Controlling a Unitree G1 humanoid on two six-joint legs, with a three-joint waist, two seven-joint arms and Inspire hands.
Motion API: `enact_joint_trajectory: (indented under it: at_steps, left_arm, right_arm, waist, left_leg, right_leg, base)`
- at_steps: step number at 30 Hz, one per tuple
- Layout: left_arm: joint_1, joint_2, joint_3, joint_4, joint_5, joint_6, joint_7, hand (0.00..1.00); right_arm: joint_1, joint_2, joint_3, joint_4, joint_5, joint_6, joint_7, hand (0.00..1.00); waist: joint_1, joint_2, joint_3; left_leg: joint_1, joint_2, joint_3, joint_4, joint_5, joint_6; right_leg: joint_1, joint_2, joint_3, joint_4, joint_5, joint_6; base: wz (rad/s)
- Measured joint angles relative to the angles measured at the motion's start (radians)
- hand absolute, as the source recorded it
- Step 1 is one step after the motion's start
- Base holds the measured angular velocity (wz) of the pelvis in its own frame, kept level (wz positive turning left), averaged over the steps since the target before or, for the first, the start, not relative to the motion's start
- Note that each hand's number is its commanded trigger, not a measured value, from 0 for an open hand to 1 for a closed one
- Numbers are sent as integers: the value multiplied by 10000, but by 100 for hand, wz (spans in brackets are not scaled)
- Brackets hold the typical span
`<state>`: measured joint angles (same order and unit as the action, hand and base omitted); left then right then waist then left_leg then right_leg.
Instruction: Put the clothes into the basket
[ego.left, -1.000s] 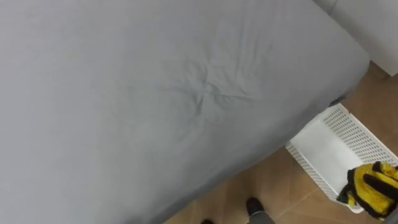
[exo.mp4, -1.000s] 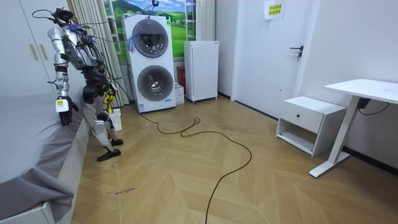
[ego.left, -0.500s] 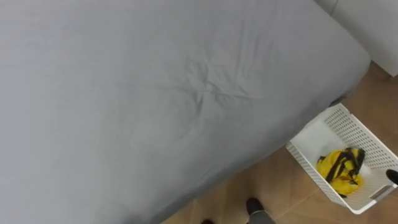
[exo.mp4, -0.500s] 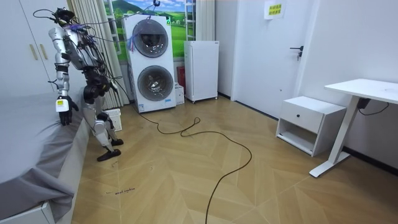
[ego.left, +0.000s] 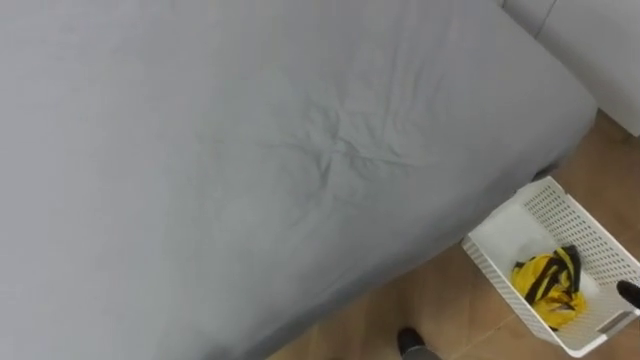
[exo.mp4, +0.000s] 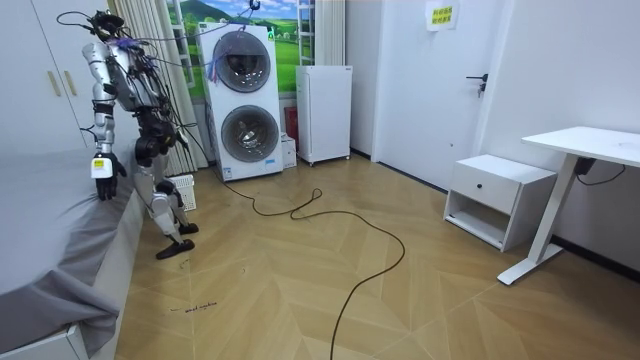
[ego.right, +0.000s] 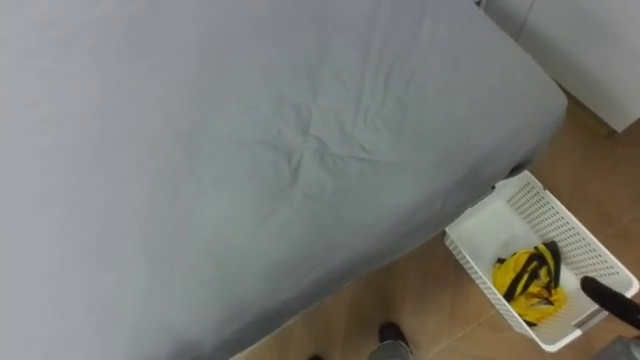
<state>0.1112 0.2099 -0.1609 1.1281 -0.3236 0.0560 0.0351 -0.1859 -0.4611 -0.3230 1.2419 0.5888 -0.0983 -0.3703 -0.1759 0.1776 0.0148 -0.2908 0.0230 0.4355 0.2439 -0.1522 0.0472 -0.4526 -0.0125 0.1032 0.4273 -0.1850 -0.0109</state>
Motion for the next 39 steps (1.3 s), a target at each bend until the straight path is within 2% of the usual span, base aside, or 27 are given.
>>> enact_joint_trajectory:
  at_steps: [2, 3, 4, 5, 6, 8, 9, 12, 13, 15, 16, 17, 18, 19, 22, 24, 31, 32, 36, 39]
  left_arm:
    - [46, -2, 27, -2, -1, -8, -26, 0]
    - [144, -1, 28, -31, 0, -89, -50, 0]
    - [211, 0, 28, -52, 27, -151, -48, 0]
    - [336, 0, 29, -185, 90, -222, -40, 0]
    - [426, -3, 29, -273, 128, -233, -40, 0]
    - [626, -4, 34, -508, 256, -251, -27, 0]
    - [636, 0, 35, -507, 300, -258, -12, 0]
    - [601, -33, 42, -625, 624, -288, 147, 0]
    - [611, -49, 60, -665, 711, -306, 197, 0]
    - [594, -218, 300, -694, 1127, -402, 338, 0]
    - [599, -256, 325, -685, 1170, -431, 407, 0]
    - [608, -317, 377, -679, 1189, -469, 497, 0]
    - [601, -327, 390, -678, 1206, -494, 511, 0]
    - [549, -350, 436, -689, 1216, -531, 538, 0]
    - [404, -405, 656, -736, 1569, -561, 652, 0]
    - [328, -496, 736, -744, 1658, -570, 655, 0]
    - [333, -756, 797, -742, 1885, -600, 699, 0]
    - [356, -769, 802, -741, 1947, -600, 700, 0]
    - [359, -821, 871, -710, 2215, -621, 688, 0]
    - [382, -886, 1198, -669, 2400, -627, 607, 0]
  right_arm:
    - [368, 230, 85, -10, 5, -69, 107, 0]
    - [612, 450, 98, -13, 10, -119, 221, 0]
    - [727, 571, 125, -15, 9, -119, 262, 0]
    - [894, 814, 206, -17, -12, -116, 354, 0]
    - [954, 906, 276, -20, -18, -115, 452, 0]
    - [1358, 1276, 711, -34, -17, -115, 806, 0]
    - [1409, 1396, 835, -36, -15, -115, 879, 0]
    - [1707, 2187, 1566, -397, -137, -98, 1189, 0]
    - [1714, 2305, 1616, -386, -217, -92, 1277, 0]
    - [1903, 2668, 1886, -354, -692, -83, 1637, 0]
    - [1937, 2742, 1961, -358, -711, -80, 1728, 0]
    - [1979, 2884, 2159, -363, -815, -36, 1905, 0]
    - [1980, 2951, 2260, -350, -898, 18, 1996, 0]
    - [1990, 3060, 2503, -319, -981, 94, 2184, 0]
    - [2085, 3170, 3108, -183, -1790, 355, 2653, 0]
    - [2098, 3151, 3409, -6, -2454, 449, 2875, 0]
    - [2127, 3184, 4187, 25, -3235, 791, 3085, 0]
    - [2163, 3198, 4210, 26, -3307, 809, 3088, 0]
    - [2164, 3203, 4201, 37, -3598, 989, 3081, 0]
    - [2166, 3204, 4200, 59, -3728, 993, 3098, 0]
  waist:
    - [178, -130, -44]
    - [173, -195, -72]
    - [174, -280, -89]
    - [200, -355, -152]
    - [190, -370, -163]
    - [202, -498, -162]
    - [232, -562, -160]
    - [437, -858, -167]
    - [458, -908, -160]
    - [470, -1102, -137]
    - [477, -1160, -124]
    - [501, -1316, -126]
    - [540, -1400, -93]
    - [714, -1495, -81]
    - [936, -1788, -69]
    - [1073, -1868, -94]
    - [1541, -1813, -75]
    - [1594, -1804, -44]
    - [1828, -1771, -28]
    - [1903, -1780, -22]
  left_leg:
    - [281, 10, -80, -70, -2, -5]
    - [461, 9, -304, -161, 6, -17]
    - [565, 4, -346, -250, 24, -43]
    - [805, -1, -453, -404, 52, -78]
    - [908, -4, -551, -426, 53, -78]
    - [1440, 1, -894, -587, 52, -88]
    - [1548, 0, -958, -616, 51, -91]
    - [1877, -59, -1450, -750, 69, -114]
    - [1925, -78, -1518, -764, 69, -115]
    - [2112, -184, -1973, -793, 72, -116]
    - [2182, -200, -2051, -805, 72, -117]
    - [2284, -220, -2221, -821, 68, -121]
    - [2351, -225, -2282, -844, 64, -129]
    - [2461, -262, -2377, -860, 41, -160]
    - [2490, -309, -2658, -917, 31, -175]
    - [2490, -380, -2846, -917, 31, -174]
    - [2559, -496, -3100, -917, 29, -170]
    - [2636, -517, -3158, -921, 26, -166]
    - [2792, -546, -3321, -942, -10, -127]
    - [2914, -546, -3312, -942, -35, -126]
  right_leg:
    - [338, 2, -78, -132, -15, -15]
    - [676, -9, -292, -363, -4, -5]
    - [812, -9, -345, -464, 10, 3]
    - [1135, 1, -429, -696, 79, -21]
    - [1322, -5, -517, -819, 104, -31]
    - [2165, -26, -892, -1353, 145, -26]
    - [2293, -29, -934, -1400, 146, -22]
    - [2991, -89, -1420, -1892, 167, -13]
    - [3095, -106, -1512, -1946, 166, -14]
    - [3577, -190, -1969, -2176, 158, -1]
    - [3691, -205, -2060, -2209, 154, 5]
    - [3889, -230, -2201, -2268, 109, 29]
    - [3986, -231, -2221, -2290, 80, 34]
    - [4167, -222, -2271, -2456, 73, 33]
    - [4408, -231, -2487, -2627, 67, 37]
    - [4559, -290, -2738, -2778, 63, 51]
    - [4795, -380, -3034, -2896, 22, 115]
    - [4913, -390, -3088, -2929, 9, 132]
    - [5121, -399, -3217, -2935, -47, 161]
    - [5249, -398, -3216, -2937, -62, 167]
  base:
    - [12]
    - [27]
    - [30]
    - [16]
    - [27]
    - [45]
    - [42]
    - [43]
    - [56]
    - [60]
    - [53]
    - [32]
    - [27]
    - [21]
    - [28]
    - [24]
    - [14]
    - [11]
    - [13]
    - [0]
